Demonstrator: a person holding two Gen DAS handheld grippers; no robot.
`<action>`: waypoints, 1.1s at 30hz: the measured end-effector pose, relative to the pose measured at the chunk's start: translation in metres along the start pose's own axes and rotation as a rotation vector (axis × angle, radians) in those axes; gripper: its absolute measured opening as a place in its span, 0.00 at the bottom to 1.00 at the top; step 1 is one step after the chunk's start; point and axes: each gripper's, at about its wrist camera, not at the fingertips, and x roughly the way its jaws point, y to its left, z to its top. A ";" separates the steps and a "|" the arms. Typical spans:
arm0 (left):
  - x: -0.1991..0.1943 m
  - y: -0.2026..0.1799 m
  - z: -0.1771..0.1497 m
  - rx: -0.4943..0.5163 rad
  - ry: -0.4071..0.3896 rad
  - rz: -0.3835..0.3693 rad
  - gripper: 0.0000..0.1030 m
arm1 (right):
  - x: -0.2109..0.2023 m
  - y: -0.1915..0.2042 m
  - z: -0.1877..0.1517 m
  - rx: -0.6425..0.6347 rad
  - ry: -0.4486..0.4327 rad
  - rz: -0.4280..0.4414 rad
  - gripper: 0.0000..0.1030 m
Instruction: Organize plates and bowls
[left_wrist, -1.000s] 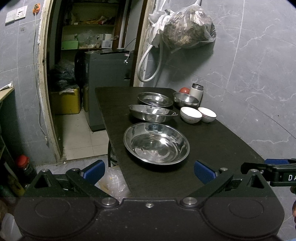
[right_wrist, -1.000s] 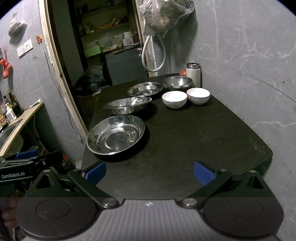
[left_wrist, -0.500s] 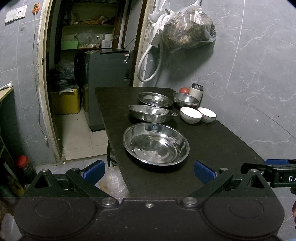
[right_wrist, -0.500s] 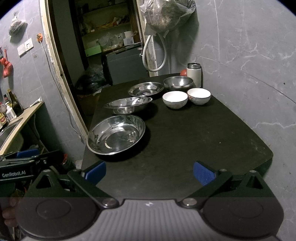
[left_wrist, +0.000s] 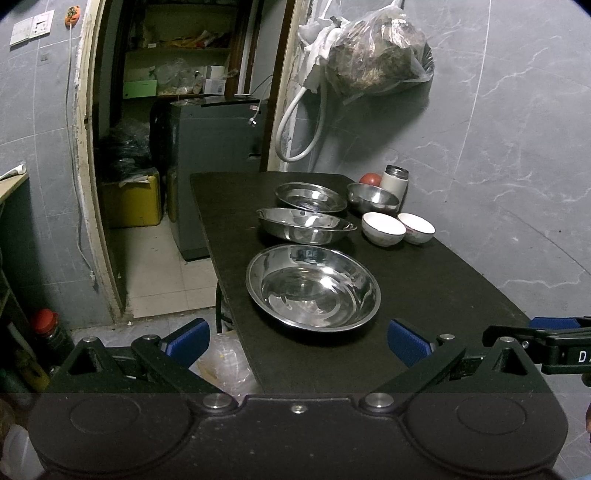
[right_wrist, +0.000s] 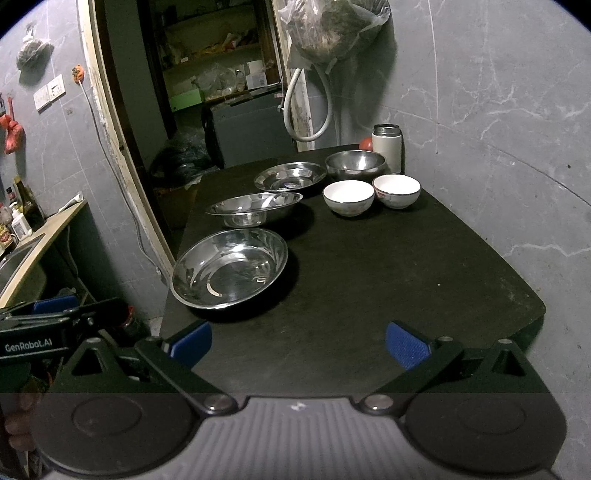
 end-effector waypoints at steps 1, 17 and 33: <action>0.000 0.000 0.000 0.000 0.000 0.000 0.99 | 0.000 0.000 0.000 0.000 -0.001 -0.001 1.00; 0.017 0.002 0.002 -0.005 0.021 0.017 0.99 | 0.006 -0.003 0.003 0.000 0.016 0.002 1.00; 0.085 0.039 0.067 -0.128 0.039 0.131 0.99 | 0.043 -0.014 0.028 0.016 0.047 0.045 1.00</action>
